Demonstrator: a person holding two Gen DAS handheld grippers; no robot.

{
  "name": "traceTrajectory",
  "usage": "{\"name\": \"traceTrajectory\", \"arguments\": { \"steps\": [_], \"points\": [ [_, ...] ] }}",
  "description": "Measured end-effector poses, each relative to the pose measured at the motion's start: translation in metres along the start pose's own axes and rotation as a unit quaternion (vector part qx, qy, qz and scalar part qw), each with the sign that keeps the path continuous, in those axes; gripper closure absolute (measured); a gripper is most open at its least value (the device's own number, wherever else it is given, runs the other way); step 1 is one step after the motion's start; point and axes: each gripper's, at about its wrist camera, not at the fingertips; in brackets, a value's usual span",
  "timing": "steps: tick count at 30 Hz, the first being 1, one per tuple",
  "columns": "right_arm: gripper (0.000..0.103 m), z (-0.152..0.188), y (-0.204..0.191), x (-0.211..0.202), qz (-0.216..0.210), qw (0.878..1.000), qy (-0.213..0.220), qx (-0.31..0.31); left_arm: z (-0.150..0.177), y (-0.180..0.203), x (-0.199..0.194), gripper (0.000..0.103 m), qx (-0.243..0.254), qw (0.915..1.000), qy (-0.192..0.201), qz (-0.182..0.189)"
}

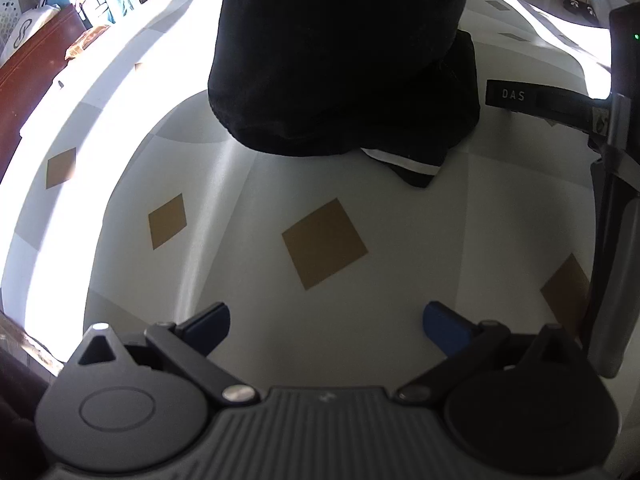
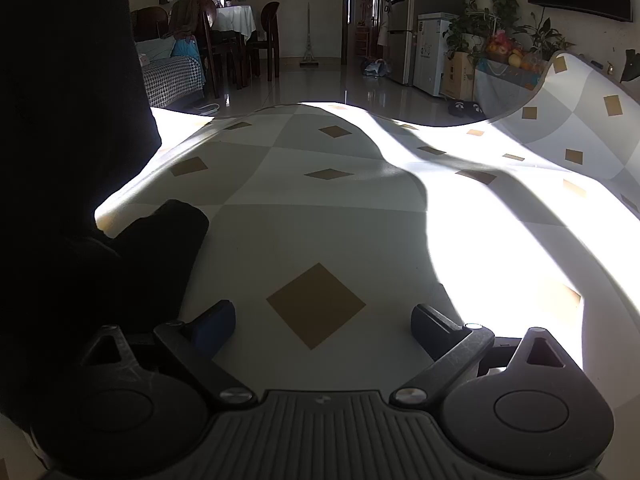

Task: Fold clothes
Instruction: 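Drop the black garment onto the table in front of both tools, then move both tools toward the bunched black garment on the table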

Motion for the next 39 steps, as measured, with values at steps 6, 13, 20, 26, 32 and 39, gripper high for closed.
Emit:
{"name": "traceTrajectory", "arguments": {
  "steps": [6,13,20,26,32,39],
  "points": [
    [0.008,0.0,0.0,-0.001,0.0,1.0,0.0,0.0,0.0,0.001,-0.001,0.0,-0.002,1.0,-0.003,0.002],
    [0.007,0.004,0.002,-0.004,0.0,1.0,0.0,0.0,-0.001,0.002,-0.002,0.0,-0.004,1.0,-0.001,-0.005],
    [0.007,0.002,0.005,0.002,0.0,1.0,0.0,0.0,-0.005,0.001,-0.009,0.0,-0.006,0.9999,0.007,-0.006],
    [0.007,0.002,0.005,0.001,0.0,1.0,0.0,0.0,-0.015,-0.005,-0.017,0.0,-0.009,0.9997,0.019,-0.01],
    [0.007,0.001,0.005,0.001,0.0,1.0,-0.001,0.0,-0.019,-0.001,-0.02,0.0,-0.01,0.9997,0.019,-0.013],
    [0.007,0.001,0.004,0.0,0.0,1.0,-0.001,0.0,-0.019,-0.002,-0.006,0.0,-0.02,0.9997,0.001,-0.011]
  ]
}}
Point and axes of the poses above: each gripper's, at about its wrist camera, not at the fingertips, and x roughly the way its jaws point, y to its right, z to its underside, and after that the axes turned 9 degrees about x, right-handed
